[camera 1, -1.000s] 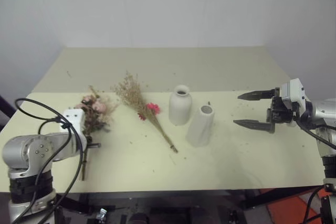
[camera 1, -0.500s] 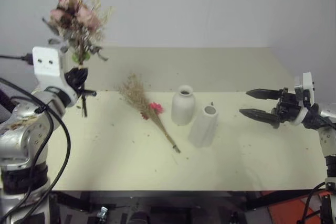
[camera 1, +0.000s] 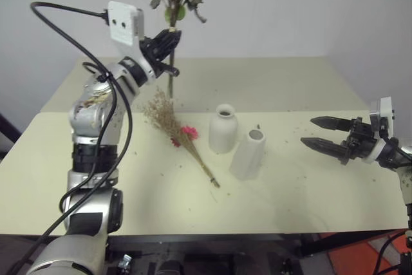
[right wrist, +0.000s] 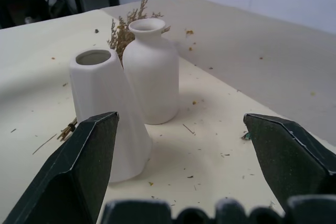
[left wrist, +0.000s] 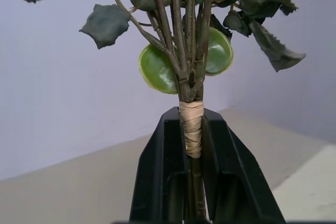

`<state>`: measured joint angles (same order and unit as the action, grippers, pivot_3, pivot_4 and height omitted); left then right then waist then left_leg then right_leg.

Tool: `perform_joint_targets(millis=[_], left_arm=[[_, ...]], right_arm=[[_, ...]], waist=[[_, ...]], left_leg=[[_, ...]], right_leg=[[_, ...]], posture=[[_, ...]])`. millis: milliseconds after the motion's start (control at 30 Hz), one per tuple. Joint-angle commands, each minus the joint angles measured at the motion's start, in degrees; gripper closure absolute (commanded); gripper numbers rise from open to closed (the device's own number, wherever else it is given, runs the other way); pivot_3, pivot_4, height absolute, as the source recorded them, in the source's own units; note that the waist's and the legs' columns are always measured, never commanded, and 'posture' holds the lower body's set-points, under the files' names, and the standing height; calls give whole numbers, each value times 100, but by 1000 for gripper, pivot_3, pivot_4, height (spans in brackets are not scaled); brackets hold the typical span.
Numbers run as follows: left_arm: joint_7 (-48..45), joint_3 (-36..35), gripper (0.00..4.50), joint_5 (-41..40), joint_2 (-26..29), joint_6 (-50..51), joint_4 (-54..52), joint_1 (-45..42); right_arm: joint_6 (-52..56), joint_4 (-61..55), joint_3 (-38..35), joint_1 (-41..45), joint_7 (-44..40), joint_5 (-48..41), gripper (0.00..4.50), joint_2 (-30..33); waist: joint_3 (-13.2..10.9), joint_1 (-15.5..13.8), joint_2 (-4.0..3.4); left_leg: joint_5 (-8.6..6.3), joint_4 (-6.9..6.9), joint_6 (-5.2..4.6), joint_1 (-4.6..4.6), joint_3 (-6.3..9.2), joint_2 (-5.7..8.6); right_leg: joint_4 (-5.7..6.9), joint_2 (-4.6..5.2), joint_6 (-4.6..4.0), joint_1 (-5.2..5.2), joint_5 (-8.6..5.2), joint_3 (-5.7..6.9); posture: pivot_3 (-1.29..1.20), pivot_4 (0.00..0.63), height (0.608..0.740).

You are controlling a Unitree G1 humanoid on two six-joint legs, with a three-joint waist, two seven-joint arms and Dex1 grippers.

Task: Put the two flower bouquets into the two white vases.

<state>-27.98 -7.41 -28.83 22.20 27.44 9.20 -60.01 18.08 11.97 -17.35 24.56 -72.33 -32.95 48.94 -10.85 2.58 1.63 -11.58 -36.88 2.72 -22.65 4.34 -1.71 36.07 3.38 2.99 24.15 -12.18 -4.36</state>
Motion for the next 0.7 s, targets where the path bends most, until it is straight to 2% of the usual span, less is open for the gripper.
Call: perform_joint_targets(millis=[33,400,700], left_arm=[[-387,-23,4373,-124,-242,-387,136,-318],[-754,-71,4373,-249,-1049,-611,773,-596],[-756,202,4373,186,-1539,-1122,1156,-382]], right_arm=[[80,-427,-363,-180,144,-219,0,66],[184,-948,-581,-682,426,-388,0,38],[197,-1072,-559,-685,489,-430,0,34]], waist=[[0,8,0],[0,6,1],[-1,-5,2]], left_leg=[[0,0,0,-1,0,0],[0,-1,0,0,-1,1],[0,-2,0,0,-1,3]], right_leg=[[-2,0,1,-1,0,0],[-1,0,5,0,0,-5],[-2,0,6,-2,0,-5]], posture=[[0,150,740],[0,150,740],[0,150,740]])
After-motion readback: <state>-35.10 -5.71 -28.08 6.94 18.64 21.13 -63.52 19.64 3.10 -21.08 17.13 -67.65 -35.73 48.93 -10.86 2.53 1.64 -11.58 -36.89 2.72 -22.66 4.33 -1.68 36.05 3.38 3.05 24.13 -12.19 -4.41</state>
